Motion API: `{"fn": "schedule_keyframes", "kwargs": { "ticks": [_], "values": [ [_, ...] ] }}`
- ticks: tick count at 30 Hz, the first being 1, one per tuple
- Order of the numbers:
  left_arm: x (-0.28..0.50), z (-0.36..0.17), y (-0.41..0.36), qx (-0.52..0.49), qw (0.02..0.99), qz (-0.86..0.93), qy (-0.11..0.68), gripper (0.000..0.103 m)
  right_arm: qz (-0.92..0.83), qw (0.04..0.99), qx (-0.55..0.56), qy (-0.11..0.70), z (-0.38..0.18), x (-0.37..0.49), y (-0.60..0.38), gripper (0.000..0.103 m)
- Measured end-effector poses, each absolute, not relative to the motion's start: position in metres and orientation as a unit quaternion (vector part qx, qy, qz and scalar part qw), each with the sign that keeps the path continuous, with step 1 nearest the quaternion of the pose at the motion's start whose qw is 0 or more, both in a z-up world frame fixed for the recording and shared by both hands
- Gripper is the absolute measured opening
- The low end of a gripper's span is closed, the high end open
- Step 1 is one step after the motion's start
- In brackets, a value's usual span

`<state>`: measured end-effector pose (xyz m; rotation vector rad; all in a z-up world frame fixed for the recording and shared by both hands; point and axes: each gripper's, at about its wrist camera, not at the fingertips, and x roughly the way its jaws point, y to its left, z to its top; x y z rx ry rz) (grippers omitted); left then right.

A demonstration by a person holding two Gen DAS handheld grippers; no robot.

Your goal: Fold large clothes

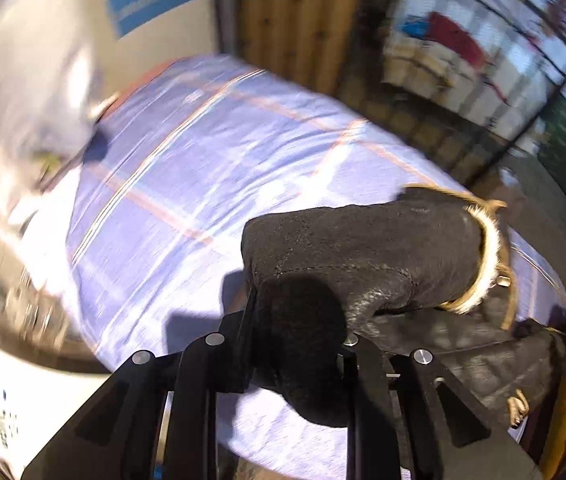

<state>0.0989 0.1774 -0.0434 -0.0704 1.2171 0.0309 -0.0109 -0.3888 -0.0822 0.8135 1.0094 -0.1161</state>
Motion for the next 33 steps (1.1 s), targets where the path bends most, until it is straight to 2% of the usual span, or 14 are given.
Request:
{"fn": "schedule_keyframes", "kwargs": {
  "ticks": [6, 10, 12, 13, 14, 15, 17, 20, 23, 28, 33],
  "values": [
    [0.072, -0.071, 0.269, -0.107, 0.785, 0.113, 0.6, 0.02, -0.114, 0.74, 0.269, 0.606, -0.165, 0.084, -0.38, 0.096],
    [0.06, -0.082, 0.265, -0.081, 0.779, 0.129, 0.609, 0.02, -0.09, 0.673, 0.206, 0.705, -0.24, 0.127, -0.358, 0.096],
    [0.064, -0.087, 0.267, -0.077, 0.78, 0.129, 0.607, 0.02, -0.067, 0.652, 0.196, 0.729, -0.267, 0.131, -0.343, 0.096],
    [0.066, -0.087, 0.267, -0.077, 0.781, 0.13, 0.605, 0.02, -0.059, 0.654, 0.191, 0.729, -0.275, 0.131, -0.338, 0.087],
    [0.066, -0.084, 0.266, -0.073, 0.784, 0.129, 0.603, 0.02, -0.054, 0.66, 0.188, 0.725, -0.278, 0.13, -0.333, 0.062],
    [0.069, -0.083, 0.266, -0.07, 0.786, 0.128, 0.6, 0.02, -0.046, 0.668, 0.195, 0.717, -0.278, 0.126, -0.33, 0.051],
    [0.082, -0.077, 0.264, -0.066, 0.794, 0.121, 0.593, 0.02, -0.046, 0.69, 0.207, 0.692, -0.268, 0.114, -0.331, 0.034],
    [0.106, -0.057, 0.254, -0.053, 0.813, 0.098, 0.572, 0.02, -0.043, 0.715, 0.249, 0.652, -0.238, 0.087, -0.353, 0.019],
    [0.134, -0.028, 0.234, -0.023, 0.837, 0.067, 0.543, 0.02, -0.06, 0.735, 0.307, 0.602, -0.195, 0.049, -0.391, 0.018],
    [0.178, 0.018, 0.202, -0.004, 0.864, 0.019, 0.503, 0.02, -0.084, 0.792, 0.271, 0.541, -0.116, 0.002, -0.408, 0.016],
    [0.204, 0.078, 0.194, -0.022, 0.898, -0.006, 0.439, 0.02, -0.113, 0.826, 0.332, 0.44, -0.029, -0.054, -0.44, 0.016]
  ]
}}
